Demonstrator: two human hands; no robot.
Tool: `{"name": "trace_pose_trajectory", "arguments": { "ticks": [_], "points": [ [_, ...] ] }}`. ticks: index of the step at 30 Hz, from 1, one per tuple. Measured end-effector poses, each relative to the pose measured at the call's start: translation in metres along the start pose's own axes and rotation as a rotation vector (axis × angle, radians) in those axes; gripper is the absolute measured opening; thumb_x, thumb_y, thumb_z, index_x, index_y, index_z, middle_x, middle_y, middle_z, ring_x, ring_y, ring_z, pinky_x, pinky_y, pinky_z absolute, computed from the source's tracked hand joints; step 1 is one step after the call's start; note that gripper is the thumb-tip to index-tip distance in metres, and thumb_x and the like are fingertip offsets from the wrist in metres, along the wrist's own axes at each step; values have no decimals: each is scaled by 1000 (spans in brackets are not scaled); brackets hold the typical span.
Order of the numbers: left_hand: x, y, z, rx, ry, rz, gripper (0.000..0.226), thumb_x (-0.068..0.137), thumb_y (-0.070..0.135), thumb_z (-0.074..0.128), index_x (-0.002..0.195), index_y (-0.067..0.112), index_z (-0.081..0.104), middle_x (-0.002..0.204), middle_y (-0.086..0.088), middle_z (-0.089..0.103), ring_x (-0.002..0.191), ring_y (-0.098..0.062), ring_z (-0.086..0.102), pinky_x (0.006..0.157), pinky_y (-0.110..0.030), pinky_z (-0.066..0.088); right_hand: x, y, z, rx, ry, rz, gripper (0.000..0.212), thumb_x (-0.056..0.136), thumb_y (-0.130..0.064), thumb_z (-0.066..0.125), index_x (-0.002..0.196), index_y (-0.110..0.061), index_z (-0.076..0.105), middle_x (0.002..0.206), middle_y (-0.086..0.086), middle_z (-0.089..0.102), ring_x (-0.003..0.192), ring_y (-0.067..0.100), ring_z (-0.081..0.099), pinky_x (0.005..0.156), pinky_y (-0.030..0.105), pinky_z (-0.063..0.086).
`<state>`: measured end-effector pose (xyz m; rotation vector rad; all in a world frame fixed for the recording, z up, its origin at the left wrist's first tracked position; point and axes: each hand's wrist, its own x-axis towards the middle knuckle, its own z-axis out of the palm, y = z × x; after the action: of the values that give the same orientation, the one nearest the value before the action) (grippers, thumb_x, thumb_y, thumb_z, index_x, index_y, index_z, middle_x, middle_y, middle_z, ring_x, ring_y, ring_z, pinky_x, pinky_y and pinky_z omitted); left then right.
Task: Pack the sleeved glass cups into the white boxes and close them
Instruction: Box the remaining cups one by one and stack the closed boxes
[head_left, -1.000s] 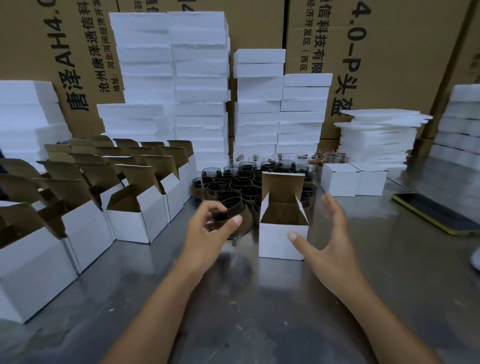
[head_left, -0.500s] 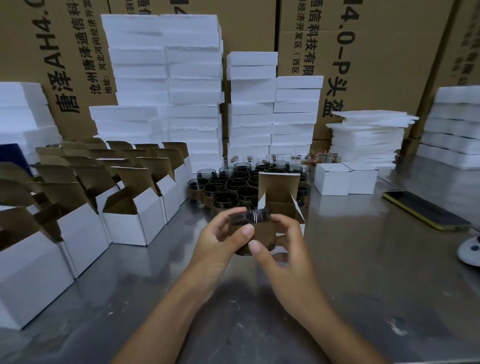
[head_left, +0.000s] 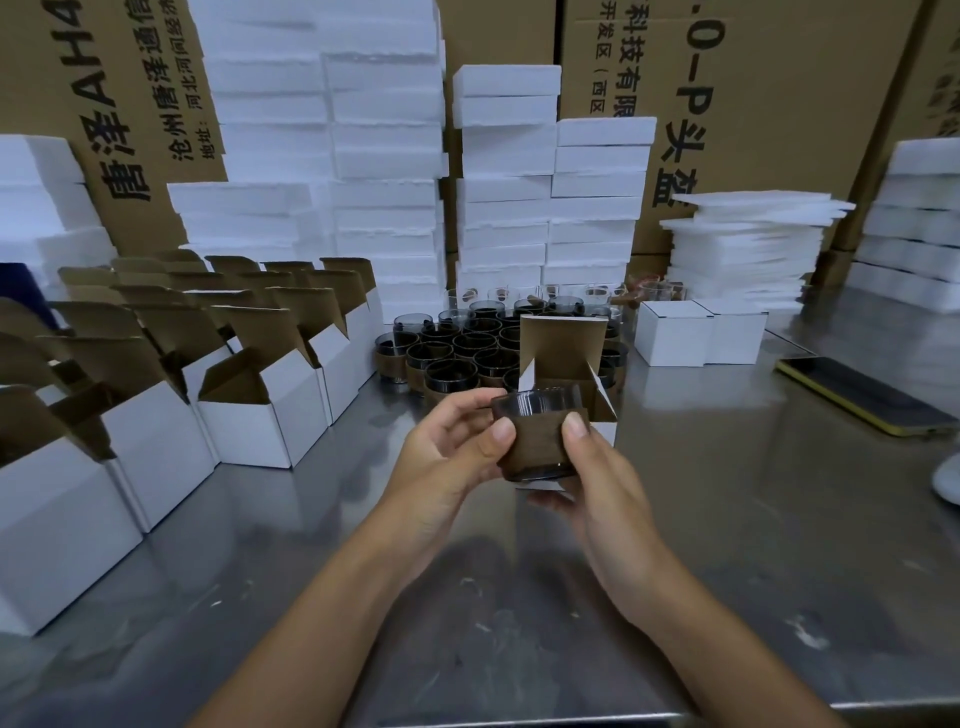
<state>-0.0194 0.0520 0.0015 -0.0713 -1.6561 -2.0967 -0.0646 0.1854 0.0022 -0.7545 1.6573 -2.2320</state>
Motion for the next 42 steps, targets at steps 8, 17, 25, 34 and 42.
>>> {"name": "trace_pose_trajectory", "arguments": {
  "ticks": [8,17,25,34,42],
  "points": [
    [0,2,-3,-33,-106,-37,56,64,43,82,111,17,68,109,-14,66,88,-18,62,80,-29,53,1,-5,-9,285,-58,125,53,72,-57,47,98,-16,69,93,18,69,74,21,62,71,33,50],
    [-1,1,-2,-6,-70,-60,47,71,37,72,113,18,67,110,-12,69,95,-22,64,77,-28,53,-1,-6,-6,149,18,97,46,78,-56,63,101,-17,68,101,17,70,89,26,69,68,33,56],
    [-3,4,2,7,-180,-125,41,82,46,58,115,23,68,117,-7,67,108,-19,64,81,-24,51,-8,3,-4,-291,168,-281,54,71,-21,80,119,-20,55,111,-1,53,95,-5,57,72,6,44],
    [-3,5,1,-27,-265,-174,39,89,46,52,125,32,59,129,0,61,112,-19,62,83,-27,52,-11,6,-5,-468,181,-446,65,61,-31,80,116,-36,46,115,-12,45,105,-13,45,79,-1,37],
    [-1,2,-5,-83,-265,-99,46,79,27,67,125,33,59,127,0,62,109,-20,61,88,-28,50,-11,5,-10,-481,129,-472,69,65,-19,84,119,-41,47,122,-16,54,117,-3,48,92,4,35]
  ]
}}
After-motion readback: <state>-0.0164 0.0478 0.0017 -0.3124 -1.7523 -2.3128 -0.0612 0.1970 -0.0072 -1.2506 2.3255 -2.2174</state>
